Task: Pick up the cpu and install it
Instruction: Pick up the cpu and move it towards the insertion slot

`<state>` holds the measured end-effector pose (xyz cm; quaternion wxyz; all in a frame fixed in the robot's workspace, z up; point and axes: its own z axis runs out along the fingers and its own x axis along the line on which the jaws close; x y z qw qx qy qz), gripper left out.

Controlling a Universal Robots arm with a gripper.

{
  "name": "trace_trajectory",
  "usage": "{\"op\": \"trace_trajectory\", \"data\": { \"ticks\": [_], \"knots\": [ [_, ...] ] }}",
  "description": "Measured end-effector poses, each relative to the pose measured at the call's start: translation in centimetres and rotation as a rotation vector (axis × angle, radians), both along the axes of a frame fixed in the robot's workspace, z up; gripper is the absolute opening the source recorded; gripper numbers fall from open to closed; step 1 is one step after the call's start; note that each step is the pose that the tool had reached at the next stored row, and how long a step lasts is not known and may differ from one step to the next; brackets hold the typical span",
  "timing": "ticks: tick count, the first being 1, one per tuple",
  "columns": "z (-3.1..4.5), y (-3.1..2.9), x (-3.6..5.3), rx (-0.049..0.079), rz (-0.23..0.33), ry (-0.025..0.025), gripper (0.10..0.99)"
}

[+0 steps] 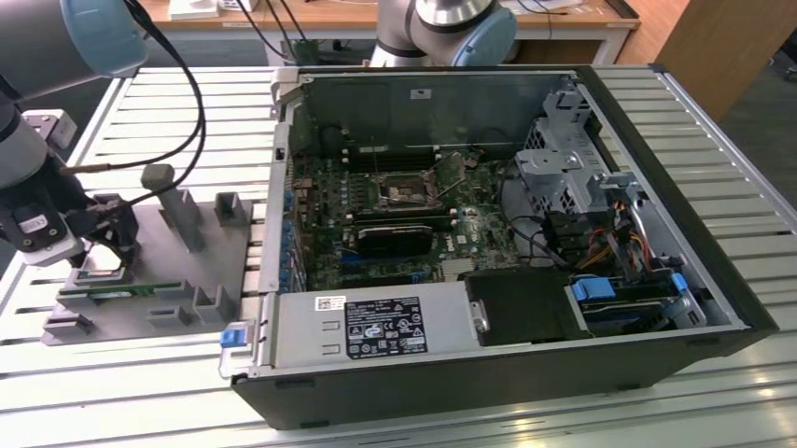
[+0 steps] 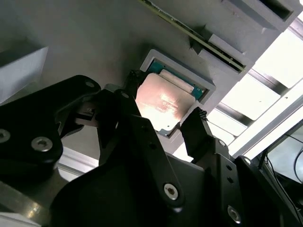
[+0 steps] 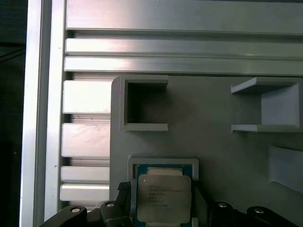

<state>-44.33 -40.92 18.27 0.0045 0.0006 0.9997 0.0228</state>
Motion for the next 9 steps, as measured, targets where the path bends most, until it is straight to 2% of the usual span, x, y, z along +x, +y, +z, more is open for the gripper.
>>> {"op": "trace_trajectory", "data": {
  "ticks": [7,8,9],
  "knots": [
    [0.1,0.0,-0.01,0.0,0.0,0.0003,0.639],
    [0.1,0.0,-0.01,0.0,0.0,0.0004,0.624],
    [0.1,0.0,-0.01,0.0,0.0,0.0003,0.553]
  ]
}}
